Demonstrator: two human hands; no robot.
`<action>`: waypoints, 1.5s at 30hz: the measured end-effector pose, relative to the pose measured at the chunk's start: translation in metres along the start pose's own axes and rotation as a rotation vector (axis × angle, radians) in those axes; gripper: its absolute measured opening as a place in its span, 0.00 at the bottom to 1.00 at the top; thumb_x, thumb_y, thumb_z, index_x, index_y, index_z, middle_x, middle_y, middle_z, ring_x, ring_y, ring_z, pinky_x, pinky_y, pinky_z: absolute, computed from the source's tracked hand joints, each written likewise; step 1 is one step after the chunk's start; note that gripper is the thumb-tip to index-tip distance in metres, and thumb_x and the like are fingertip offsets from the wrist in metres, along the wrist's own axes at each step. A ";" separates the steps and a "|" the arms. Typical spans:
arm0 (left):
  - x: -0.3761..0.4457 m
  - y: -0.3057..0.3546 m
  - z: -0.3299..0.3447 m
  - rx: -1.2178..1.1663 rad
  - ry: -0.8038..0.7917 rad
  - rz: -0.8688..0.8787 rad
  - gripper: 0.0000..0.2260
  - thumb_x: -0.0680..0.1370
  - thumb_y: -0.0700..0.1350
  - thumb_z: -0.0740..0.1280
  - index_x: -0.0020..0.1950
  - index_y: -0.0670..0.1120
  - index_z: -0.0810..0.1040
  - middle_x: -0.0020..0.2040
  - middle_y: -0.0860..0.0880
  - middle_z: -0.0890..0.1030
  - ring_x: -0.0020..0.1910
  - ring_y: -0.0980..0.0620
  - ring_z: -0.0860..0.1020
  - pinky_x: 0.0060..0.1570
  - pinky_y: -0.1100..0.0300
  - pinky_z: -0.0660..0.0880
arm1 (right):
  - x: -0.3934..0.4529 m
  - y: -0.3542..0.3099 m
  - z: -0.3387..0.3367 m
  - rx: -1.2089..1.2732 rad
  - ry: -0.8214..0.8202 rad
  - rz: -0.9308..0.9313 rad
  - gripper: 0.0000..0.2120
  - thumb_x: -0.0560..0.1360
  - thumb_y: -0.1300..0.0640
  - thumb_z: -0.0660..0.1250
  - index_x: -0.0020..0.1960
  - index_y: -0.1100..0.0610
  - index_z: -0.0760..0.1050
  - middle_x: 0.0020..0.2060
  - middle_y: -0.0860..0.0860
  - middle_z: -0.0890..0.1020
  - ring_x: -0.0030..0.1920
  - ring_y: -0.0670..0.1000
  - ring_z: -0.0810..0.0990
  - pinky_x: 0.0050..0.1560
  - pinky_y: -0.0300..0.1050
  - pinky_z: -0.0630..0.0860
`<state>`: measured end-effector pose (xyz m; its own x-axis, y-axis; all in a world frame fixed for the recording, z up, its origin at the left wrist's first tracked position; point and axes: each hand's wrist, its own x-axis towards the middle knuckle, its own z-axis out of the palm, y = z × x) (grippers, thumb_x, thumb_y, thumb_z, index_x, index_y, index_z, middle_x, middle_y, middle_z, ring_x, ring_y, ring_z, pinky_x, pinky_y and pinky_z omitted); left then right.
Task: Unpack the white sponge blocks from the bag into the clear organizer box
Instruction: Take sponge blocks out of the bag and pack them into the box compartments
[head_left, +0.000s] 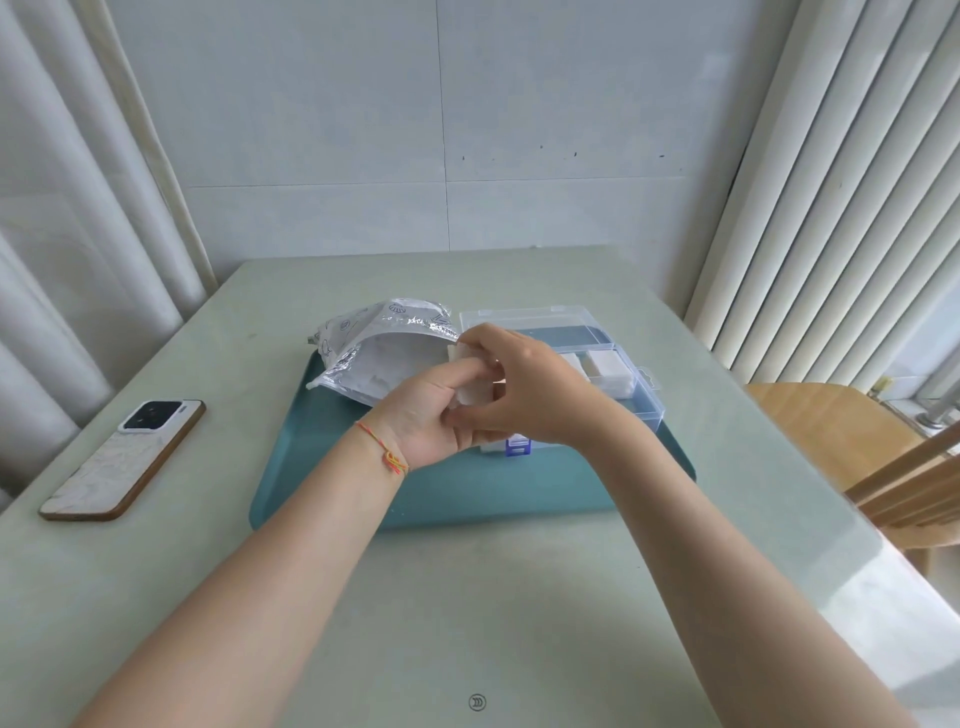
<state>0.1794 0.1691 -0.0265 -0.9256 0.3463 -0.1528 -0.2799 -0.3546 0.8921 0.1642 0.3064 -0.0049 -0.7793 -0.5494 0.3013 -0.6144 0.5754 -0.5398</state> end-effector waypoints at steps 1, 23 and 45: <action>-0.001 0.000 -0.001 -0.008 -0.023 0.009 0.08 0.80 0.43 0.60 0.54 0.46 0.79 0.45 0.47 0.80 0.41 0.50 0.81 0.40 0.54 0.81 | 0.000 0.002 -0.001 -0.002 0.005 0.012 0.23 0.69 0.50 0.75 0.60 0.53 0.72 0.47 0.46 0.78 0.46 0.47 0.74 0.49 0.44 0.72; -0.005 -0.005 -0.011 -0.217 -0.005 0.029 0.17 0.84 0.49 0.53 0.59 0.42 0.78 0.47 0.43 0.83 0.45 0.47 0.83 0.50 0.50 0.81 | 0.007 0.004 0.003 -0.036 0.035 0.163 0.31 0.66 0.38 0.76 0.62 0.52 0.71 0.52 0.47 0.77 0.47 0.52 0.77 0.50 0.51 0.76; 0.002 0.000 -0.006 -0.084 -0.012 0.030 0.20 0.82 0.42 0.51 0.67 0.35 0.72 0.59 0.34 0.79 0.58 0.35 0.79 0.58 0.47 0.77 | 0.004 0.025 -0.019 0.479 0.017 0.356 0.07 0.77 0.56 0.68 0.54 0.56 0.78 0.47 0.49 0.83 0.44 0.46 0.82 0.44 0.37 0.74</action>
<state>0.1759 0.1652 -0.0295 -0.9307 0.3452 -0.1212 -0.2733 -0.4359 0.8575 0.1434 0.3298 -0.0024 -0.9315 -0.3607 0.0470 -0.1940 0.3833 -0.9030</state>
